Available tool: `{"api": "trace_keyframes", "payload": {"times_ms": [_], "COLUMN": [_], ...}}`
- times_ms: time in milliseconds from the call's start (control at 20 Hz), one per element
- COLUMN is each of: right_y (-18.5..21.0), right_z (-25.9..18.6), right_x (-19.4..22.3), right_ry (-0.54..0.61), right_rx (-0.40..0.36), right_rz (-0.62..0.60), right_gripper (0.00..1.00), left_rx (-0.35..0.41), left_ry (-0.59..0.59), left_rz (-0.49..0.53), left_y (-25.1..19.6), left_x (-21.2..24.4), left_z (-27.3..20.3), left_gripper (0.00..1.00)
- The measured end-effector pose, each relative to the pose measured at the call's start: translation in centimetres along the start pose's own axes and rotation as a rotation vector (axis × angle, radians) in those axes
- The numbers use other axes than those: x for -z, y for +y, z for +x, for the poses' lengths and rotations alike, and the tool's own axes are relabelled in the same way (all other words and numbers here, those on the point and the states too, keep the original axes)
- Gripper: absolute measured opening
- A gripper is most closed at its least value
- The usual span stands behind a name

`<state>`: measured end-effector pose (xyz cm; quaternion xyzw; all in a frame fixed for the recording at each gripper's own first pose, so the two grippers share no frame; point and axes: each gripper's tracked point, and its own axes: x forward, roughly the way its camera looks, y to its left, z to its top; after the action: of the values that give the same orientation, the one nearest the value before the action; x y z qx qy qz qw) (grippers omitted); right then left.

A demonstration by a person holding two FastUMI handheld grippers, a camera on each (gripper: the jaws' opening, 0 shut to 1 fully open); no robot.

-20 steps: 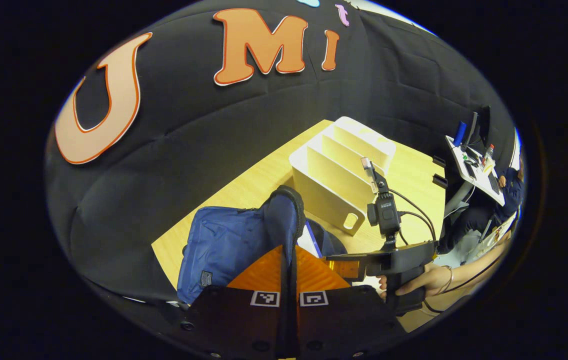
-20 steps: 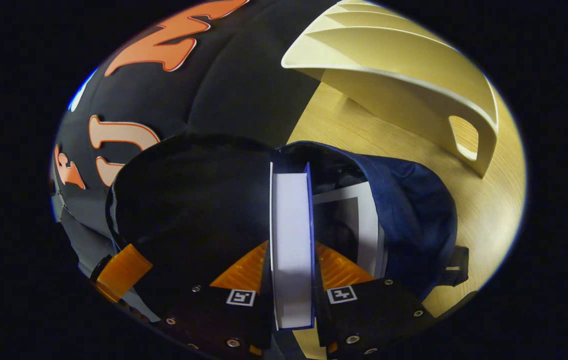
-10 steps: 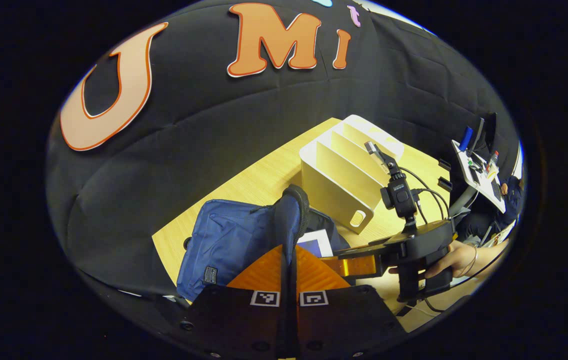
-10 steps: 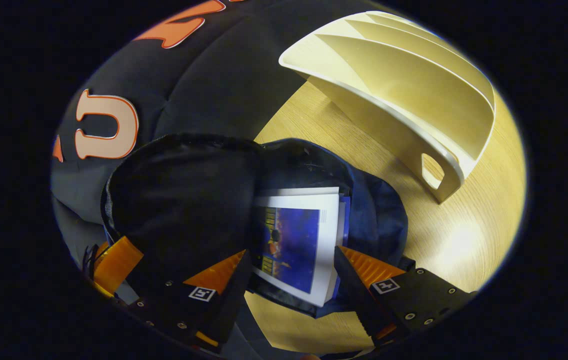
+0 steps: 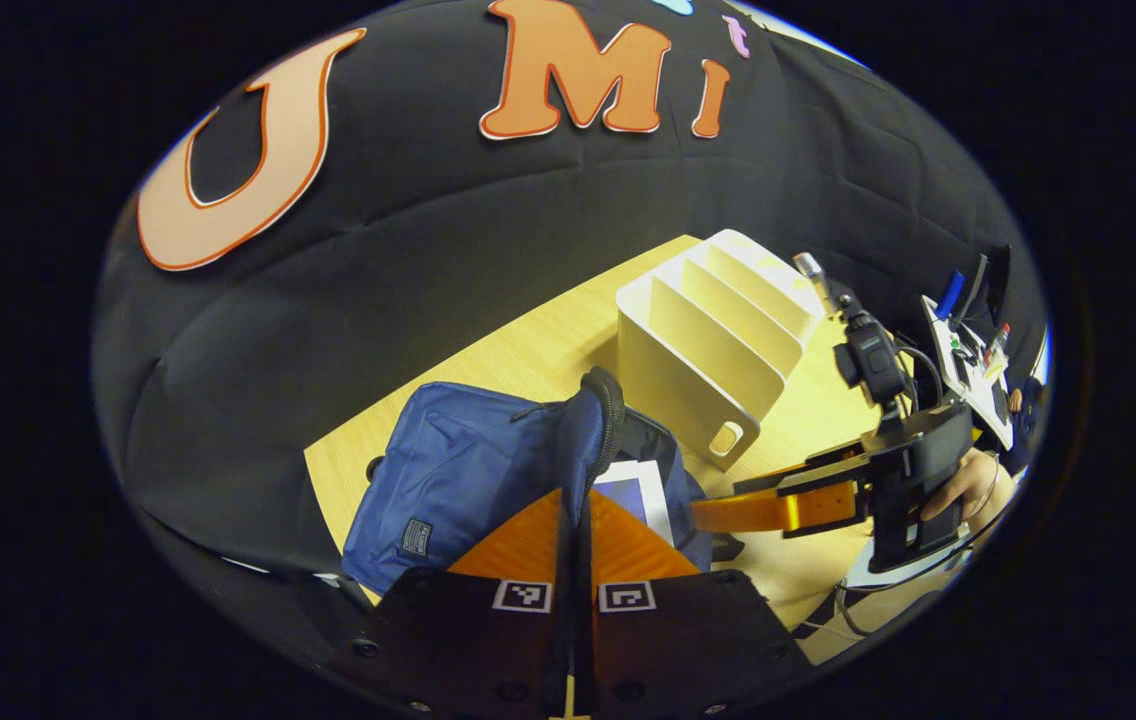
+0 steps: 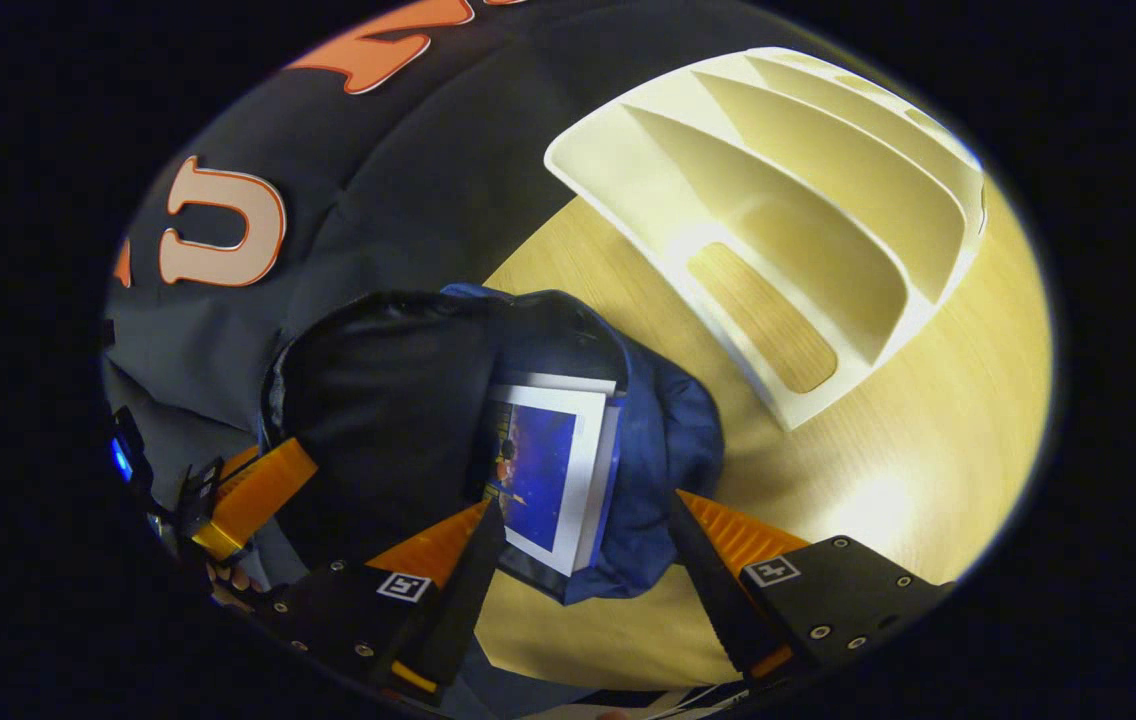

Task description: Open the schoolbag, grab two books from the bookshelf and put them into the schoolbag.

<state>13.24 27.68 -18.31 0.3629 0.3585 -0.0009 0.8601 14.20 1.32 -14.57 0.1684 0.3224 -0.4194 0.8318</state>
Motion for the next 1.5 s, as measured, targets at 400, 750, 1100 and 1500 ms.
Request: {"api": "trace_keyframes", "payload": {"times_ms": [400, 750, 1100, 1500], "right_y": [-4.5, -10.1, -14.8, -12.2], "right_z": [-3.5, -7.1, -13.6, -24.6], "right_x": [-2.0, -3.7, -10.2, -22.5], "right_ry": [0.004, 0.084, 0.009, -0.387], "right_rx": [0.046, 0.098, 0.122, 0.094], "right_rz": [-0.059, -0.184, -0.367, -0.603], "right_gripper": [0.97, 0.98, 0.98, 0.97], "left_rx": [-0.004, -0.07, -0.193, -0.351], "left_ry": [0.024, 0.038, -0.079, -0.37], "left_rz": [-0.05, -0.181, -0.328, -0.393], "left_y": [-2.7, -7.6, -13.0, -14.4], "left_x": [1.4, 2.2, -1.7, -11.3], "left_z": [0.5, 2.2, 2.6, -1.4], "left_gripper": [0.55, 0.97, 0.98, 0.97]}}
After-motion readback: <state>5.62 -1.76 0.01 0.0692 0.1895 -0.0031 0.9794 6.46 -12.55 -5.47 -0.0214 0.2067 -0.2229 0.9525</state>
